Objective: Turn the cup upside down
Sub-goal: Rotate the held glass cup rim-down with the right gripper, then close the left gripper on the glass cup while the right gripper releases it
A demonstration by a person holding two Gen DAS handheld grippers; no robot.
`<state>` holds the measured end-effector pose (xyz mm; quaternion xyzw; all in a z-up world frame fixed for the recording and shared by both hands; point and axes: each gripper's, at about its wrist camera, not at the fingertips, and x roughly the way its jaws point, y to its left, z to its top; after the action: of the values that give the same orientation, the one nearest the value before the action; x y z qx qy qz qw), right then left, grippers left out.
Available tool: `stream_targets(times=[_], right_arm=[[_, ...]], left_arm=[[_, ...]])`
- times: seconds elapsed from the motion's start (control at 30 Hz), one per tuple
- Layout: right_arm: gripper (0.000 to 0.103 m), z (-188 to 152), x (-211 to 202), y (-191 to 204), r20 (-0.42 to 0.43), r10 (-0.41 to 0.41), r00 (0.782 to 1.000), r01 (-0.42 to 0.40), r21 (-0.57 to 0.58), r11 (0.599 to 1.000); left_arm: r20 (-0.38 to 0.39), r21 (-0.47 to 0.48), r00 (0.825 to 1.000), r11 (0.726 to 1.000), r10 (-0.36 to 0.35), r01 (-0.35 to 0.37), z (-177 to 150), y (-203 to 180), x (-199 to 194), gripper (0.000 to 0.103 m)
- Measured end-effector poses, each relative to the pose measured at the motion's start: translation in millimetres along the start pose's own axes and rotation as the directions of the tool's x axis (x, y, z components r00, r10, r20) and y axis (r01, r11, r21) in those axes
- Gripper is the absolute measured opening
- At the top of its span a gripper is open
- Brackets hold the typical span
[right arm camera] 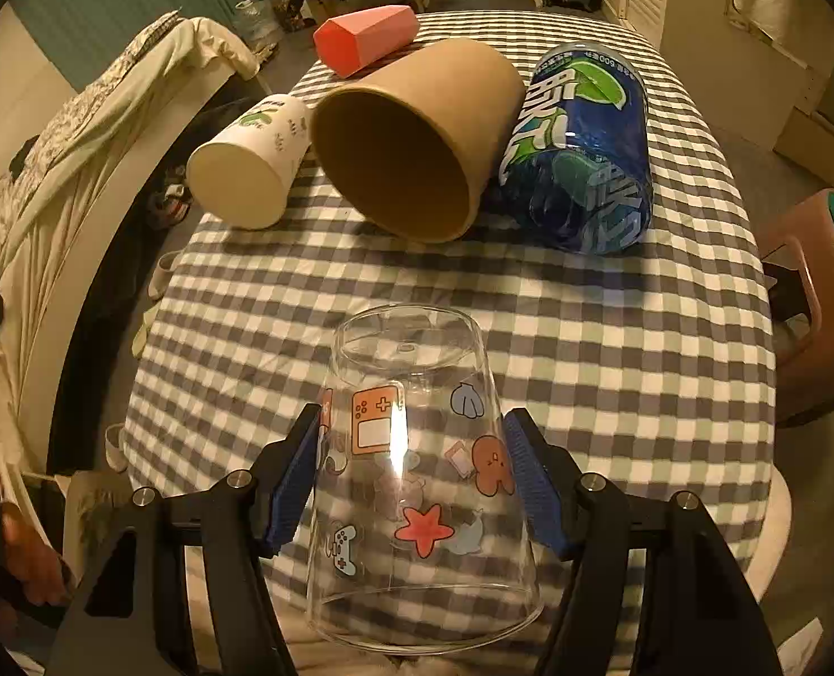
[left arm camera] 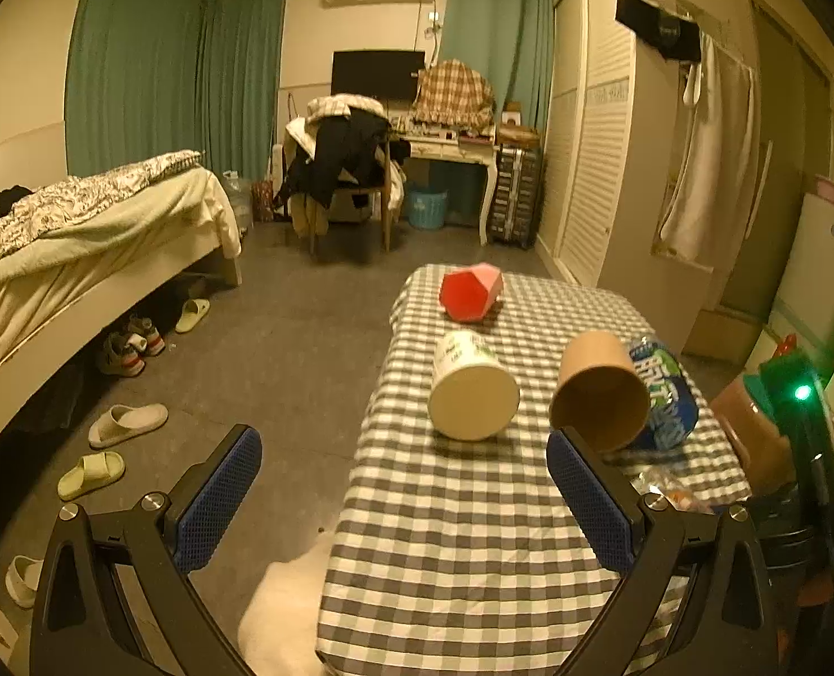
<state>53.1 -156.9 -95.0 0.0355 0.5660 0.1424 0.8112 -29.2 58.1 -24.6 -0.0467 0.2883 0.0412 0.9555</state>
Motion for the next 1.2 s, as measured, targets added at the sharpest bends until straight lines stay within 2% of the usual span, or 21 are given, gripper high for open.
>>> stream_targets(times=[0.17,0.27,0.43,0.53,0.6,0.7,0.8,0.93,1.2], right_arm=[[0.066,5,6,7,0.056,-0.008,0.998,0.009,-0.024,1.000],[0.079,1,-8,9,0.119,-0.037,0.992,0.044,-0.055,0.998],[0.085,1,-44,1,0.220,-0.054,0.974,0.077,-0.095,0.993],[0.086,-1,-62,-12,0.263,-0.119,0.957,0.152,-0.108,0.983],[0.086,-4,-71,-26,0.294,-0.194,0.936,0.233,-0.106,0.967],[0.086,-8,-75,-44,0.318,-0.242,0.917,0.285,-0.095,0.954],[0.086,-12,-76,-68,0.324,-0.240,0.915,0.281,-0.083,0.956],[0.086,-19,-76,-94,0.333,-0.229,0.915,0.265,-0.065,0.962],[0.086,-24,-65,-130,0.331,-0.168,0.929,0.189,-0.030,0.982]], left_arm=[[-0.030,0.021,0.999,1.000,0.011,-0.010,-5,-13,10,0.103],[-0.048,0.038,0.999,0.999,0.014,-0.012,-3,-21,14,0.103],[-0.092,0.077,0.996,0.997,-0.006,0.013,4,-45,18,0.103],[-0.124,0.124,0.992,0.992,-0.013,0.028,10,-68,20,0.103],[-0.140,0.145,0.990,0.988,-0.026,0.046,13,-81,20,0.103],[-0.186,0.179,0.981,0.981,-0.044,0.078,15,-106,25,0.103],[-0.236,0.224,0.971,0.970,-0.044,0.099,15,-129,33,0.103],[-0.285,0.267,0.959,0.960,-0.002,0.082,12,-152,44,0.103],[-0.395,0.270,0.918,0.957,0.014,0.102,3,-173,63,0.103]])
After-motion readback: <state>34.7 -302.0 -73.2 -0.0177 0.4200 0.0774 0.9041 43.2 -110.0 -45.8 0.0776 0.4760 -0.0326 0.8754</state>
